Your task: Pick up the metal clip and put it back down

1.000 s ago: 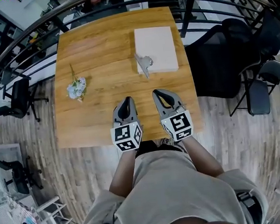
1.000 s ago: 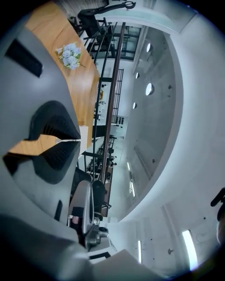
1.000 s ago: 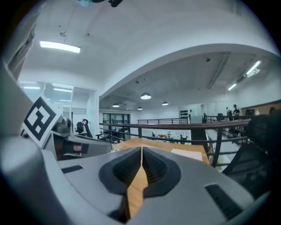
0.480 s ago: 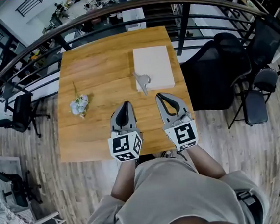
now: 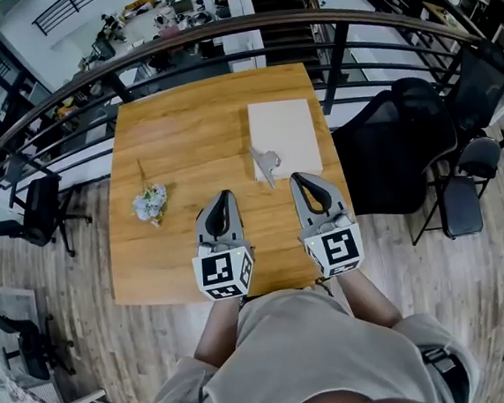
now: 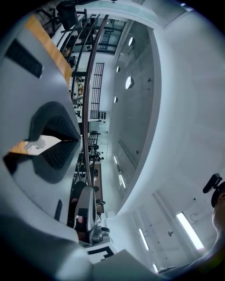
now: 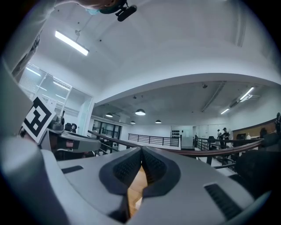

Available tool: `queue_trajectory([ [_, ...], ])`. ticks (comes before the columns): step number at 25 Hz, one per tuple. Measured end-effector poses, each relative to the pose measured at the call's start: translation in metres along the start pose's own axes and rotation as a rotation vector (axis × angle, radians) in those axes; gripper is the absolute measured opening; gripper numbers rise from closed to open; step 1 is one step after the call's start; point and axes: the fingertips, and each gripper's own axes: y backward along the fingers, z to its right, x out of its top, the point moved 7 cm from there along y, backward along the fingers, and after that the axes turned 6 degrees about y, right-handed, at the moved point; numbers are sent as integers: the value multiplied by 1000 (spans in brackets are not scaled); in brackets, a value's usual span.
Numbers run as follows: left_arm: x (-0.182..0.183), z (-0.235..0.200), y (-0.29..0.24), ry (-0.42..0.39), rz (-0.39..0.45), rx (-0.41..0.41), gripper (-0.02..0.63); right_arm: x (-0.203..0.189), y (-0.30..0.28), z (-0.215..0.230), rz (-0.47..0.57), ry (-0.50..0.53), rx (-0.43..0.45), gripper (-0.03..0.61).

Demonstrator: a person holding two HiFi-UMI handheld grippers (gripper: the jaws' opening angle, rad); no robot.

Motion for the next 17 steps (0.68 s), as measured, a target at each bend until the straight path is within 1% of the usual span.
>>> queue_trajectory([
  [7,1,-16,-7,20,1,-12,26,3,-11,-7,-9,15,-9,28],
  [17,-4,-8,-7,18,0,-35,26,2,-7,-6,-13,21,-15,28],
])
